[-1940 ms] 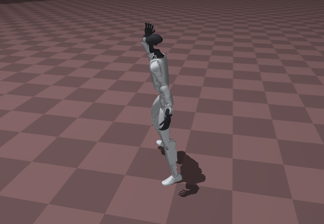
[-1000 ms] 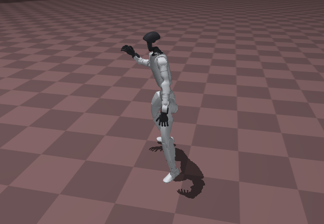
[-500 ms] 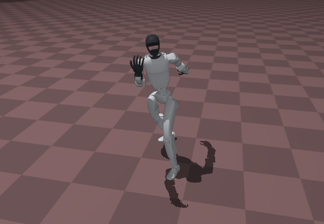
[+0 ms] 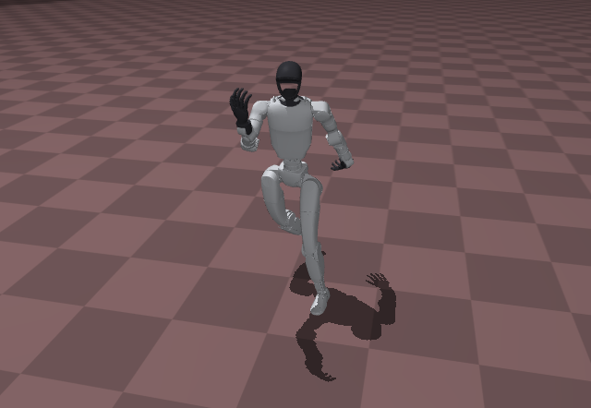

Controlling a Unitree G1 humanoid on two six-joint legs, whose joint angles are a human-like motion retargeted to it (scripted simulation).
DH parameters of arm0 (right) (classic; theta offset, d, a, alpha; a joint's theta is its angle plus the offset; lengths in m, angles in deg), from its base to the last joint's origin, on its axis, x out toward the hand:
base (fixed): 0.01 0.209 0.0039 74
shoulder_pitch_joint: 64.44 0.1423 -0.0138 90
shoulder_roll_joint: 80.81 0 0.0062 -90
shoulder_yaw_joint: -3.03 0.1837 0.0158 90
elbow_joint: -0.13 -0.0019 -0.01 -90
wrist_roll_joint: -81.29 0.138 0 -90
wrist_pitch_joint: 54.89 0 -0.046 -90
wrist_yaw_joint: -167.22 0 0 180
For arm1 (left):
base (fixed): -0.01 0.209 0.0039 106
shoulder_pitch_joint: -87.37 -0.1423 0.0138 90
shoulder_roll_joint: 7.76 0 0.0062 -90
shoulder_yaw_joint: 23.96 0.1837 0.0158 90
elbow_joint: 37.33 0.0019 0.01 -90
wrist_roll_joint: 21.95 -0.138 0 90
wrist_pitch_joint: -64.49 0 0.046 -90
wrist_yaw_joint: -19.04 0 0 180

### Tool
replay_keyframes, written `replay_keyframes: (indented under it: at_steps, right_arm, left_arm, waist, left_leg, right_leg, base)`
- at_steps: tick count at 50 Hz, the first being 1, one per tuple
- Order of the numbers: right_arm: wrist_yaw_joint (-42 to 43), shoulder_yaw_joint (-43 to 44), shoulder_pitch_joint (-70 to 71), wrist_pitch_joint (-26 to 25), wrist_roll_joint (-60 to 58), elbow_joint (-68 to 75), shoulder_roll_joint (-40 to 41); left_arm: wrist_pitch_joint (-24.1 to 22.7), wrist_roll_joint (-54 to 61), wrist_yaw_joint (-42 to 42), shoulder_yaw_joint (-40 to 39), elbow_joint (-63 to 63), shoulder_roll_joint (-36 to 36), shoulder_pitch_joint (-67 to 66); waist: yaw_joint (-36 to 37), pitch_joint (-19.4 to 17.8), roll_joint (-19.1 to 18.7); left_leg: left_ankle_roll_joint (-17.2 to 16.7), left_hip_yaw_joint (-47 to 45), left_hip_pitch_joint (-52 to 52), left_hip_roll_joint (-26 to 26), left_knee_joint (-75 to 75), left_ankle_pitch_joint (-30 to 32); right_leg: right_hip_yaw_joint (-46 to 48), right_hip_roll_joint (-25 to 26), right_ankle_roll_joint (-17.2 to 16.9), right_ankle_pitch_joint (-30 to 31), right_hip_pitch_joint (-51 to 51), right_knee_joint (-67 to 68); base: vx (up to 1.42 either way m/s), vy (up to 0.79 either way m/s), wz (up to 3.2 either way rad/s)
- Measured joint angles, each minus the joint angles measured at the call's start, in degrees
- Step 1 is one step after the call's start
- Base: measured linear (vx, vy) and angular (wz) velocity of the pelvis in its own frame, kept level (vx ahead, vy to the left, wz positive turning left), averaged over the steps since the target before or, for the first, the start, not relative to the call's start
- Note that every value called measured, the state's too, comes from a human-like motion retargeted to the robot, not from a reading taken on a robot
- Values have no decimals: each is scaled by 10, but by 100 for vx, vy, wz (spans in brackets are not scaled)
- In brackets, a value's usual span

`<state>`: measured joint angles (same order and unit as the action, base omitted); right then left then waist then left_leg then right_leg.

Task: Kungfu

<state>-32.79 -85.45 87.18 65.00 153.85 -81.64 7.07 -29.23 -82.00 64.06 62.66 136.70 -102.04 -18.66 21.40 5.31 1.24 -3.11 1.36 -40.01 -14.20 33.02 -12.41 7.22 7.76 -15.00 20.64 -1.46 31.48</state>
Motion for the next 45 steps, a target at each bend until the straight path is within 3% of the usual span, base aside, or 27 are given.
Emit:
replay_keyframes:
  at_steps: [5, 10, 12, 17, 20, 22, 25, 31, 35, 40, 45]
  right_arm:
    - [18, -13, -14, 0, -27, 11, -5]
    - [16, -18, -21, -8, -45, 26, -7]
    - [18, -18, -23, -8, -51, 30, -7]
    - [25, -21, -33, -7, -67, 38, -4]
    - [31, -21, -42, -12, -66, 47, 0]
    - [34, -19, -53, -20, -55, 55, 8]
    - [27, 0, -85, -34, -33, 62, -4]
    - [27, 9, -96, -38, -39, 66, 5]
    - [33, 6, -100, -34, -38, 68, -2]
    - [25, 10, -103, -34, -45, 68, -12]
    - [24, 11, -104, -31, -57, 66, -15]
  left_arm:
    - [-11, -31, 0, 14, -10, -36, 28]
    - [-19, -34, -5, 1, -24, -40, 21]
    - [-22, -19, -11, -5, -23, -35, 18]
    - [-21, -9, 4, 3, -20, -14, 11]
    - [-26, -28, 15, 16, -19, 2, 4]
    - [-28, -49, 22, 15, -21, 10, -11]
    - [-15, -74, 16, 13, -26, 23, -41]
    - [-17, -15, 20, -11, -7, 70, -75]
    - [-7, 0, 11, -14, 5, 82, -92]
    - [-5, 9, -16, -30, 16, 92, -110]
    - [4, 26, -30, -53, 27, 95, -131]
  waist:
    - [-65, 5, -38]
    - [-115, -12, -41]
    - [-137, -22, -41]
    - [-172, -48, -49]
    - [-193, -62, -53]
    - [-200, -58, -50]
    - [-158, -33, -34]
    - [-162, -25, -7]
    - [-150, -17, 12]
    - [-119, -16, 13]
    - [-76, -23, 6]
  left_leg:
    - [26, 0, 102, 38, -115, 33]
    - [65, -15, 229, 129, -243, 72]
    - [72, -9, 262, 155, -266, 74]
    - [83, 1, 337, 191, -291, 57]
    - [95, 9, 384, 213, -282, 31]
    - [105, 9, 403, 226, -255, 10]
    - [111, 8, 377, 261, -167, 10]
    - [37, -111, 255, 228, 87, 142]
    - [49, -205, 186, 171, 196, 123]
    - [-16, -189, 116, 151, 132, 137]
    - [-62, -167, 95, 98, -74, 158]
  right_leg:
    - [16, 10, 0, -124, -95, 106]
    - [-39, -10, 0, -227, -185, 117]
    - [-41, -24, 22, -248, -210, 80]
    - [-74, -38, 137, -286, -210, -89]
    - [-72, -60, 196, -226, -161, -188]
    - [-52, -67, 207, -216, -118, -214]
    - [-40, -88, 194, -252, -89, -211]
    - [-15, -111, 196, -287, -37, -231]
    - [4, -115, 198, -302, -17, -239]
    - [-2, -87, 202, -322, 11, -253]
    - [-30, -50, 215, -350, 45, -256]
  base:
    - [49, 13, 114]
    - [37, 15, 92]
    - [27, -11, 94]
    - [23, -20, 80]
    - [31, -20, 100]
    - [42, -25, 75]
    - [45, -28, 7]
    - [27, -32, 31]
    - [29, -41, 11]
    - [35, -41, -24]
    - [41, -38, -53]
